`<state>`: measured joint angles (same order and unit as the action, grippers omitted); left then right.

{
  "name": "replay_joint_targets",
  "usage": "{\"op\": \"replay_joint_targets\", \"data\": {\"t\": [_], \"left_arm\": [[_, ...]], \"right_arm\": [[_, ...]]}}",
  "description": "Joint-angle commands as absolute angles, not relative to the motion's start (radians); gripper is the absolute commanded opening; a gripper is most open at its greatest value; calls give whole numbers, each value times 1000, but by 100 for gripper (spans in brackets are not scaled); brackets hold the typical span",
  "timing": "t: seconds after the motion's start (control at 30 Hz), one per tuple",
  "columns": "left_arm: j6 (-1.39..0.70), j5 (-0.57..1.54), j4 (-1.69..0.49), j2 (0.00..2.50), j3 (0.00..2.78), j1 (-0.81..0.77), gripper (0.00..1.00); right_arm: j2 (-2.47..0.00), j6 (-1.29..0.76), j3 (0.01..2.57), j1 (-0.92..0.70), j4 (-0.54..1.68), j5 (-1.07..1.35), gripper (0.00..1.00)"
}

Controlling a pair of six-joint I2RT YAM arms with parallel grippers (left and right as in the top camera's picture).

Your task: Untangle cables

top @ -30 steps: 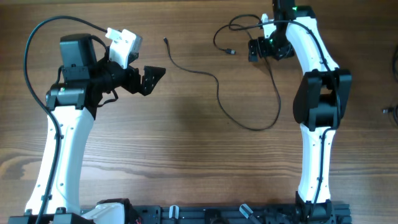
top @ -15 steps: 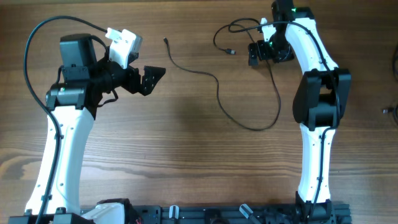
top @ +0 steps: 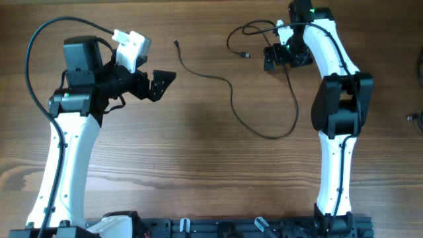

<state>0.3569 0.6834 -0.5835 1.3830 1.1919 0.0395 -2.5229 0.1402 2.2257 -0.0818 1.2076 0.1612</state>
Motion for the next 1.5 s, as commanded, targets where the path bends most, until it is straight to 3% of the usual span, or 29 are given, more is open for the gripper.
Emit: {"op": "replay_joint_targets", "data": {"t": [0.0,0.87,1.47], "left_arm": [[352,706,-580,1391,1206,44,100],[360,707,-581,1391,1206,44,100],[360,707,-581,1391,1206,44,100]], "right_arm": [[-2555,183,2216,-85,1217,226,100],[-2597,248,2217,-273,1289,297,100],[-2597,173,2217,-417,1274,276,100]]}}
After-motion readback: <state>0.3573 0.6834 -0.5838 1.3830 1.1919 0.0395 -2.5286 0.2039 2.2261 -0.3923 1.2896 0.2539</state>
